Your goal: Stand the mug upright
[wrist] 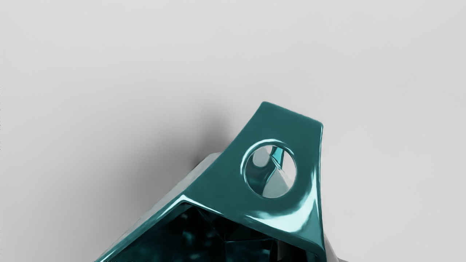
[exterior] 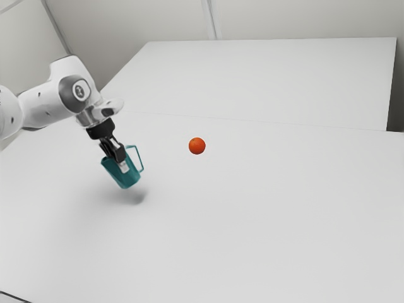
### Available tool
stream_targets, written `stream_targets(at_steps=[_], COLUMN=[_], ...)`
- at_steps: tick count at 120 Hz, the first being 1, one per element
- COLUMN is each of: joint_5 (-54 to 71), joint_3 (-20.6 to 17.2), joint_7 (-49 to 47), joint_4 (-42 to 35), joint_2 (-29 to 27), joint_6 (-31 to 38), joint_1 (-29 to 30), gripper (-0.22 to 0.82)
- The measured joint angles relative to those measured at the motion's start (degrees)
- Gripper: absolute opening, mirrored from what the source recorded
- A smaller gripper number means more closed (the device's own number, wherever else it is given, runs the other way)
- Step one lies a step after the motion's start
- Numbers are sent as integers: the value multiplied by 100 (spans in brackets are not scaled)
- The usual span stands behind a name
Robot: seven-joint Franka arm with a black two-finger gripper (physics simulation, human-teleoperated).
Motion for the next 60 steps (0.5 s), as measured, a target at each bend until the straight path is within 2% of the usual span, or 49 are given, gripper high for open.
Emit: stream_targets(at_steps=[37, 60], joint_5=[841, 1117], joint_3=[19, 20], joint_7=[-579, -914], joint_4=[-687, -984], joint_2=[-241, -285], joint_6=[963, 1407], joint_1=[-759, -979], gripper=[-18, -18])
